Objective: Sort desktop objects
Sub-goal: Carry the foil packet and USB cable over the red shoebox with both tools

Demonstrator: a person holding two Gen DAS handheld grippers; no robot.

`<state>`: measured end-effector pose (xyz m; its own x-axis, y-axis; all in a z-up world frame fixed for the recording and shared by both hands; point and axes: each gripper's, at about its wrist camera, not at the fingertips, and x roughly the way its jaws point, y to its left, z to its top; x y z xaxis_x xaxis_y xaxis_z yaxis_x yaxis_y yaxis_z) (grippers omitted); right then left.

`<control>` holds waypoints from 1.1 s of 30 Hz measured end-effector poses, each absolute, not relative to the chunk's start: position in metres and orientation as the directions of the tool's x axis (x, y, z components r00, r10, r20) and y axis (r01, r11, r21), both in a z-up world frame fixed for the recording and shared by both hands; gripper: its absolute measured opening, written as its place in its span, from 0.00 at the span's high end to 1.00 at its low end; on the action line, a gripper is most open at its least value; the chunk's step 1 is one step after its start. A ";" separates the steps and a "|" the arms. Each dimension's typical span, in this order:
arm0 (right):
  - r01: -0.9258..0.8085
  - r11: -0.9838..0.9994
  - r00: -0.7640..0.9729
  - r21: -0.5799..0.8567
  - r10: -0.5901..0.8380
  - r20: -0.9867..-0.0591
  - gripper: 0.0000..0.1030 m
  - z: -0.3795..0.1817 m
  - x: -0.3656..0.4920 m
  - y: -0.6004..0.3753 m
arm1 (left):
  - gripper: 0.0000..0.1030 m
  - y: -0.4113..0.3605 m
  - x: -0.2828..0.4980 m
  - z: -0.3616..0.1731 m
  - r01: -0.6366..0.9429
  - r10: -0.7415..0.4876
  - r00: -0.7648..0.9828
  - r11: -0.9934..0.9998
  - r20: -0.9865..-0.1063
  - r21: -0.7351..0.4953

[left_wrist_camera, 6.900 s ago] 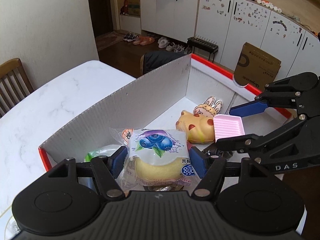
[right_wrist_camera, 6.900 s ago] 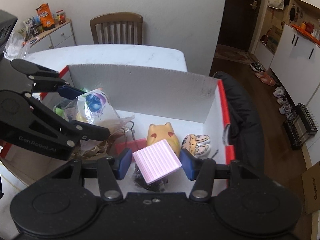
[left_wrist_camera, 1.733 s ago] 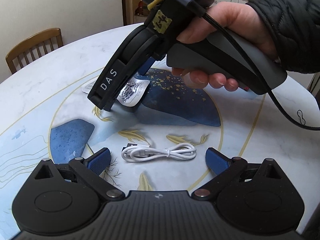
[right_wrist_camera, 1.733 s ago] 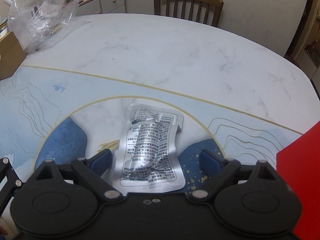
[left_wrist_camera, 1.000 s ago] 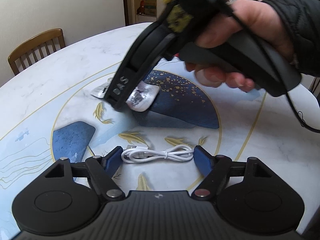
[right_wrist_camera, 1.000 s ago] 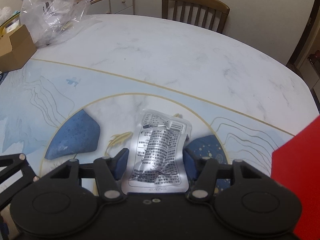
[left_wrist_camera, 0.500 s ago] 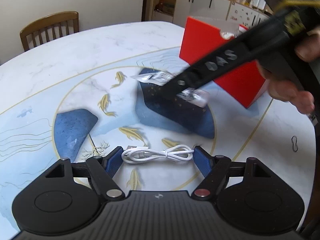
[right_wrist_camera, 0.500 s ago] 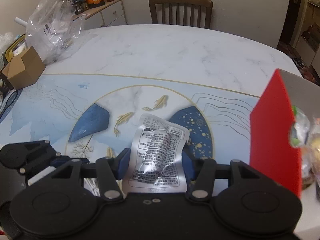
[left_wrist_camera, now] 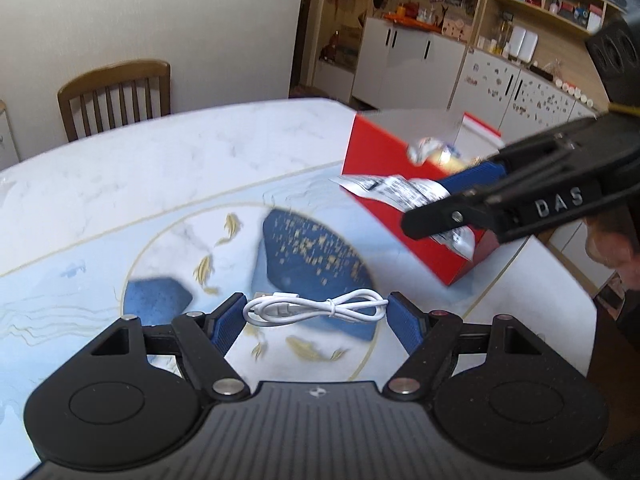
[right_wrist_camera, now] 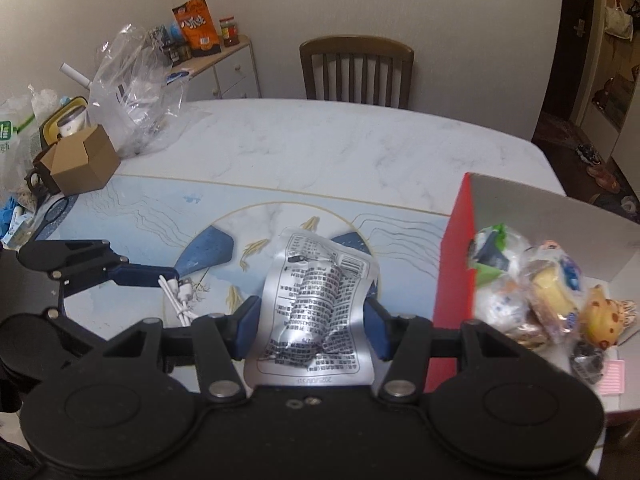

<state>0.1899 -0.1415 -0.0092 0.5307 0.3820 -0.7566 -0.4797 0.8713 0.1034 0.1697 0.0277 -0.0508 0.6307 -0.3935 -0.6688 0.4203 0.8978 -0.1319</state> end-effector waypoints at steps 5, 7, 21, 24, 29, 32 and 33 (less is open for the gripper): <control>-0.464 0.879 0.558 0.109 0.386 -0.735 0.48 0.007 0.178 -0.165 | 0.26 0.014 0.165 -0.029 0.435 -0.400 0.667 0.894 -0.629 -0.107; -0.463 0.879 0.564 0.109 0.388 -0.729 0.48 0.012 0.173 -0.174 | 0.26 0.007 0.164 -0.021 0.444 -0.407 0.674 0.890 -0.616 -0.102; -0.412 0.907 0.623 0.091 0.353 -0.698 0.47 0.032 0.166 -0.258 | 0.26 -0.080 0.175 0.011 0.551 -0.486 0.674 0.833 -0.557 -0.060; -0.394 0.915 0.632 0.086 0.338 -0.698 0.47 0.030 0.168 -0.280 | 0.26 -0.104 0.181 0.012 0.574 -0.500 0.662 0.817 -0.559 -0.052; -0.360 0.930 0.647 0.073 0.305 -0.699 0.47 0.026 0.174 -0.313 | 0.26 -0.144 0.194 0.012 0.606 -0.512 0.646 0.795 -0.566 -0.028; -0.345 0.937 0.654 0.062 0.287 -0.700 0.47 0.024 0.180 -0.331 | 0.26 -0.168 0.206 0.008 0.616 -0.509 0.629 0.787 -0.587 -0.022; -0.340 0.939 0.656 0.057 0.280 -0.701 0.47 0.023 0.182 -0.336 | 0.26 -0.175 0.210 0.006 0.619 -0.507 0.620 0.785 -0.599 -0.025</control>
